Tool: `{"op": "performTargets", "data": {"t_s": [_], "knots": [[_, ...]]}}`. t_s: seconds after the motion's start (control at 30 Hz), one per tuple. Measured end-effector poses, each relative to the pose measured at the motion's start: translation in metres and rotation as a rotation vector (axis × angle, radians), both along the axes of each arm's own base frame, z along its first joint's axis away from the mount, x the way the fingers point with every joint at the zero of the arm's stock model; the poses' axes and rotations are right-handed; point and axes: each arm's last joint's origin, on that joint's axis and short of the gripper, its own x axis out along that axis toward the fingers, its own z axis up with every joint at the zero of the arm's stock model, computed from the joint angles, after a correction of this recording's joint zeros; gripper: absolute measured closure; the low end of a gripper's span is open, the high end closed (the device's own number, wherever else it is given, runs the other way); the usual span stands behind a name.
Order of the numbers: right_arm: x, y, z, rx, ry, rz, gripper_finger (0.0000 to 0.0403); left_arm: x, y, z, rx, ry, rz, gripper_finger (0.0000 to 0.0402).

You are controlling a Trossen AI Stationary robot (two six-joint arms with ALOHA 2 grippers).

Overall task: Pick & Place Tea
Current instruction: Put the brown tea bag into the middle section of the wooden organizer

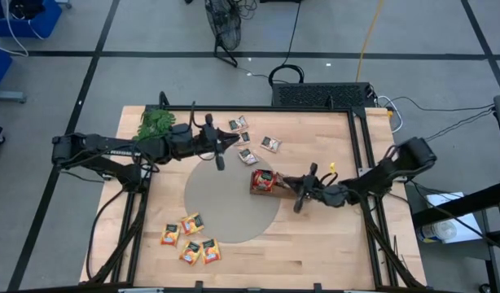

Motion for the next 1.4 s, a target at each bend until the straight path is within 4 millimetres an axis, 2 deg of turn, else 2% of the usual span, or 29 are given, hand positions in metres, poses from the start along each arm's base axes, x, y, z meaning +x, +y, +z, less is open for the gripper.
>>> {"op": "performTargets", "data": {"t_s": [0.2,0.47,0.67,0.87,1.13,1.3,1.4], "knots": [[0.014,0.006,-0.007,-0.043,0.042,0.036,0.0403,0.0,-0.001,0.0,-0.009,-0.004,-0.005,0.036],[0.027,-0.003,-0.02,-0.061,0.095,-0.017,0.0403,0.0,-0.001,0.0,-0.006,-0.001,-0.005,0.0376],[0.03,-0.005,-0.023,-0.061,0.105,-0.02,0.0396,0.0,-0.002,-0.001,-0.006,0.007,-0.006,0.0391],[0.03,-0.005,-0.016,-0.065,0.083,-0.019,0.0348,0.0,-0.002,-0.001,-0.001,0.008,-0.006,0.0397],[0.029,-0.005,-0.008,-0.138,0.088,-0.007,0.0283,0.0,-0.002,-0.001,-0.004,0.008,-0.006,0.0361],[0.027,-0.005,0.011,-0.169,0.039,0.004,0.0269,0.0,-0.002,-0.001,-0.005,0.007,-0.006,0.0349],[0.028,-0.004,0.029,-0.189,0.077,0.094,0.0278,0.0,-0.002,-0.001,-0.007,0.007,-0.006,0.035]]}}
